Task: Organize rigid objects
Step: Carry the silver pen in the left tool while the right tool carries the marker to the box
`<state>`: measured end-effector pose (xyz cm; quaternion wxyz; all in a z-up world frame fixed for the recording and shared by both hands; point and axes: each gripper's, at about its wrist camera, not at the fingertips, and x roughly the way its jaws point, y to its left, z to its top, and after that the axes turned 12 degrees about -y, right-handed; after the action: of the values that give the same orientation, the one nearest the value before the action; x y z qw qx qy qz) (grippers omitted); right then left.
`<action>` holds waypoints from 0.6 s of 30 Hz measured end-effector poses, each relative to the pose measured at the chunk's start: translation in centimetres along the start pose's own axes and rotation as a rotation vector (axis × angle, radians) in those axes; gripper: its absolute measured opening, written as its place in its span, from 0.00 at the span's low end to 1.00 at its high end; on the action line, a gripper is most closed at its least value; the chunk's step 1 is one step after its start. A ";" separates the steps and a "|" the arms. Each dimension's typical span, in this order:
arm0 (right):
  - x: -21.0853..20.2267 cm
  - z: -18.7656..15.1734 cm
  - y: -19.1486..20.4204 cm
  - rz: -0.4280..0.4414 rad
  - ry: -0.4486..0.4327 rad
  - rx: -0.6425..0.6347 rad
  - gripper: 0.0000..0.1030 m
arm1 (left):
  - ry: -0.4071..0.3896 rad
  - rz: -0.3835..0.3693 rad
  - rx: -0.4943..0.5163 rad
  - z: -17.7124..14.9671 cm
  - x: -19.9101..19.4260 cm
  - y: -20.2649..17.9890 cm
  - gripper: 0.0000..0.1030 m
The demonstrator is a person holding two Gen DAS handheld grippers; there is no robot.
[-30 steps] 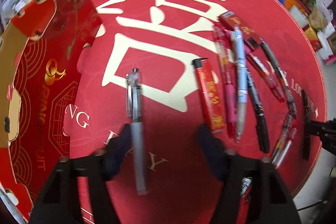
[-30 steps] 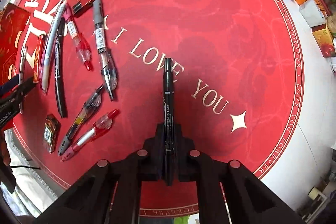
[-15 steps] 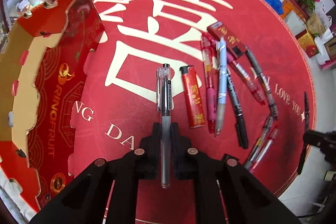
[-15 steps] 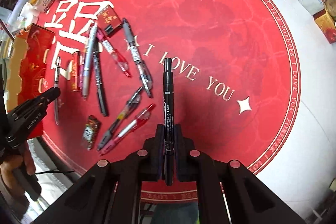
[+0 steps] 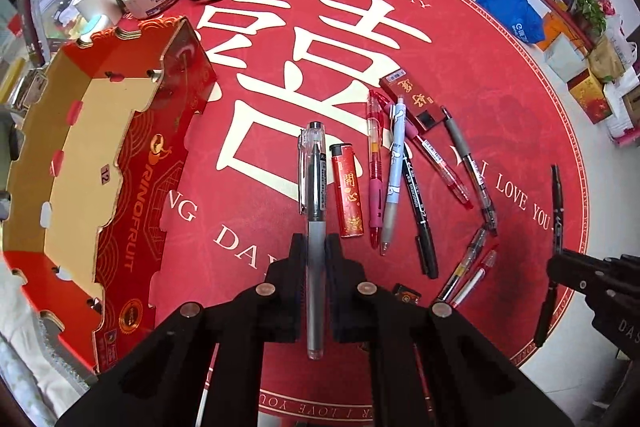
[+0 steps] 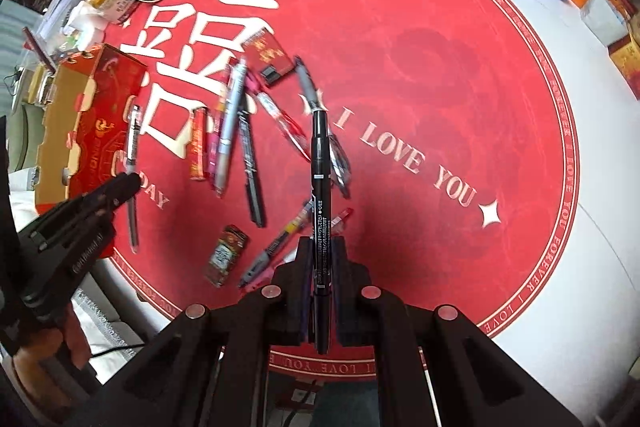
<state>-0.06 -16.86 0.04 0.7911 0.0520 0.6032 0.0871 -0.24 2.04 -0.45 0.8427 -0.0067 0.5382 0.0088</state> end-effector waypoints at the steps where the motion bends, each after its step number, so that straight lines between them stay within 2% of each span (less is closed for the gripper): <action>1: 0.1 0.5 0.3 0.006 -0.006 -0.008 0.09 | -0.002 0.000 -0.006 0.1 -0.2 0.2 0.10; 13: -1.0 2.7 6.4 0.050 -0.051 -0.114 0.09 | -0.053 0.050 -0.104 1.0 -2.6 4.4 0.10; 18: -1.5 4.0 9.6 0.082 -0.080 -0.165 0.09 | -0.108 0.074 -0.158 1.5 -4.3 7.0 0.10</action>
<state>2.73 -7.67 4.35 0.8119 0.0149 0.5592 0.1668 -0.85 9.08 4.12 0.8664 -0.0529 0.4896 0.0826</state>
